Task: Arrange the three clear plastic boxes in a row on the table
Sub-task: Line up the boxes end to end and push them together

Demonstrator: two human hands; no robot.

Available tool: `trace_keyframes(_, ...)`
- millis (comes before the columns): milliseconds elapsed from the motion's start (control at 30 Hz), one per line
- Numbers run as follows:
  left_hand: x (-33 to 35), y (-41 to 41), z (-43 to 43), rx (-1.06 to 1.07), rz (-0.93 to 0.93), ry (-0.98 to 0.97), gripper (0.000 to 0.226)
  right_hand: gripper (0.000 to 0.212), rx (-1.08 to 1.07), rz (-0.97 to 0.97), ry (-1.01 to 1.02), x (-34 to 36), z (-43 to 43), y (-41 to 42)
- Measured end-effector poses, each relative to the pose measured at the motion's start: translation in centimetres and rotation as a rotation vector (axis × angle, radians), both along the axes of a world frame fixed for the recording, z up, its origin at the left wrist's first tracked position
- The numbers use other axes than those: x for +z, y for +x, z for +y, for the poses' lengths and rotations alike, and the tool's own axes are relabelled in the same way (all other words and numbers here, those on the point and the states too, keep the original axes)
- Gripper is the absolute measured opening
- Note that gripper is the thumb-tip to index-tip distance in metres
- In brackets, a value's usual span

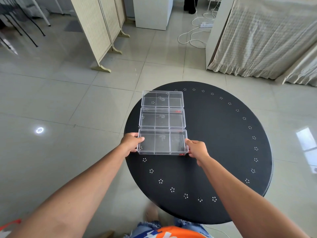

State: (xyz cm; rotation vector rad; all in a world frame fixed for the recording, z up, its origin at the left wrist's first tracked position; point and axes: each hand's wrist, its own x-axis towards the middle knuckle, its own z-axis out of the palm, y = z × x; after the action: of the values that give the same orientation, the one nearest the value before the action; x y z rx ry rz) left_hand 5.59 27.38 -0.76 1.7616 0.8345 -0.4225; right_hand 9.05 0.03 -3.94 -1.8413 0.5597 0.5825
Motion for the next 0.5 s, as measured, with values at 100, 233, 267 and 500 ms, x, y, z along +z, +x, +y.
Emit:
trace_keyframes(100,0.1,0.0,0.0,-0.006,0.006,0.001,0.039,0.029,0.000,0.004,-0.002,0.3,0.1,-0.1)
trace_keyframes(233,-0.1,0.0,0.0,-0.011,0.002,0.012,0.042,0.029,-0.014,0.013,0.004,0.6,0.1,-0.2)
trace_keyframes(267,-0.1,0.0,0.0,-0.011,-0.003,0.021,0.045,0.030,-0.022,0.012,0.016,0.6,0.1,-0.2)
trace_keyframes(500,0.4,-0.4,-0.5,0.039,-0.068,0.232,0.071,0.038,-0.184,0.011,0.027,1.1,-1.2,-1.5)
